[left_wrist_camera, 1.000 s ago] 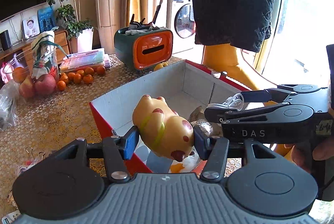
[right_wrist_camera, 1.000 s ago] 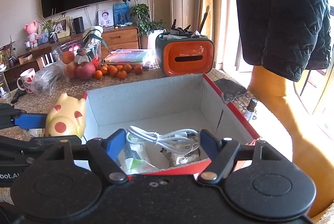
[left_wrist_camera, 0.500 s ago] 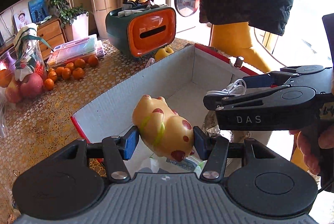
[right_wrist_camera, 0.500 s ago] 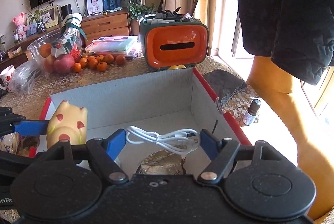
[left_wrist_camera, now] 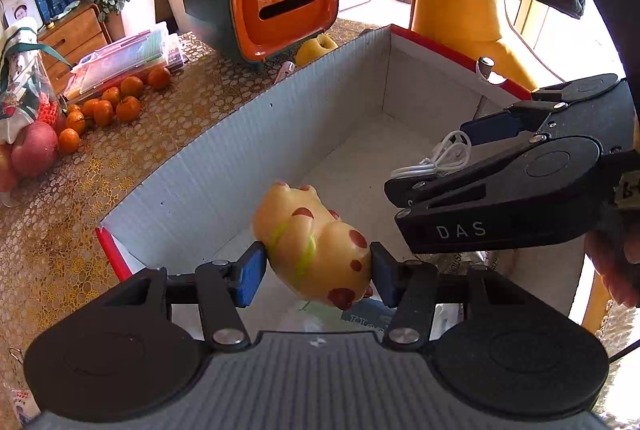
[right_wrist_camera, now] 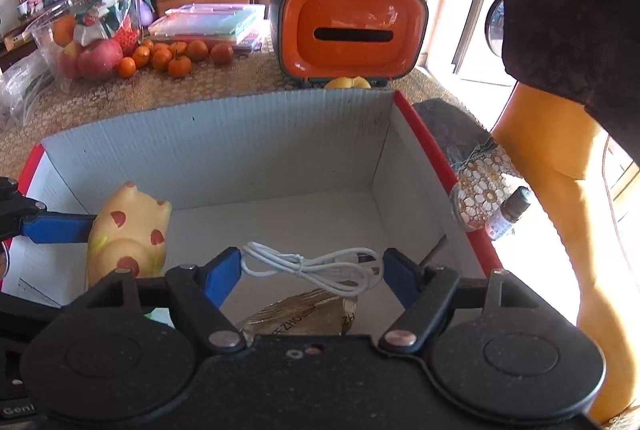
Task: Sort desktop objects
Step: 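Lower the yellow toy into the red box and open the left tool, then lift both open tools out of the red box back over the table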
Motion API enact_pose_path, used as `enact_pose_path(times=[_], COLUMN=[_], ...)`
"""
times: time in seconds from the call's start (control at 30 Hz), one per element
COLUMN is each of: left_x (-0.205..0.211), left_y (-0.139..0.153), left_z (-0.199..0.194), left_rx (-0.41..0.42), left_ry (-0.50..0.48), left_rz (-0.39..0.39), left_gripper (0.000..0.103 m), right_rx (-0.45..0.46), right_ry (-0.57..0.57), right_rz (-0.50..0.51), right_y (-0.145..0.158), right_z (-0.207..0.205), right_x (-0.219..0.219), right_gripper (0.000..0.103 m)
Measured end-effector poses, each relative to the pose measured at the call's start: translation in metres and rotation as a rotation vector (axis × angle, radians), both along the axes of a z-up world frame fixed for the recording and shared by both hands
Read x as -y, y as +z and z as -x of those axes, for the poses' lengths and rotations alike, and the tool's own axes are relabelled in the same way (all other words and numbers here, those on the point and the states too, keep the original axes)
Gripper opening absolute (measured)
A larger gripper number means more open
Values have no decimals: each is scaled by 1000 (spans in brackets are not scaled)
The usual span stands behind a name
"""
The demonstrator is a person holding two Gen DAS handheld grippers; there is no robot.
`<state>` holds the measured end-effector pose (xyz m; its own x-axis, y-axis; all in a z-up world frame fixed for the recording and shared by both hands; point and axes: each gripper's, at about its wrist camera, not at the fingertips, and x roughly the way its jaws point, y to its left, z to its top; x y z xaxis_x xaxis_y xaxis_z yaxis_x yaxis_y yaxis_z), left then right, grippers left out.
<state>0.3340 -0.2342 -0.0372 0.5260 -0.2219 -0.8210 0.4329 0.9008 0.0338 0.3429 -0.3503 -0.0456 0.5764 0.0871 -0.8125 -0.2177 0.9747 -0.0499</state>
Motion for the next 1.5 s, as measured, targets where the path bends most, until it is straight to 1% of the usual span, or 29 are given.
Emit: enact_pose_path(times=[0.1,0.2,0.33,0.53,0.6,0.63,0.8,1.07,1.5], left_x=[4,4,3,-1,-3,-4,-11,-21,-41], left_y=[-1,-2,-2,2,4,5,14,33,66], left_z=[-4,-7,-6,-1,1,3,11,34,86], left_rx=[-16,-28,-29,-21,-22,-18,-4,34,91], left_ry=[-12,-13,-1,17,19,22,35,31,21], left_rz=[-20,-19,-8,21,26,25,66,95,146], left_gripper=[55,55,56,60,67,68,68,68,68], right_rx=[-47,-77,-88,-76,-71,-68,-52,-19,32], right_ry=[3,-11,-25,-32,-33,-31,-21,-2,28], right_rz=[33,31,21,16,16,17,2,-29,-86], right_y=[-3,-5,-6,-4,-3,-2,6,26,61], right_z=[-5,-7,-7,-4,-1,0,9,27,78], right_x=[-5,-4,-1,1,2,2,4,3,-8], right_gripper=[77,77,77,80,80,81,83,82,83])
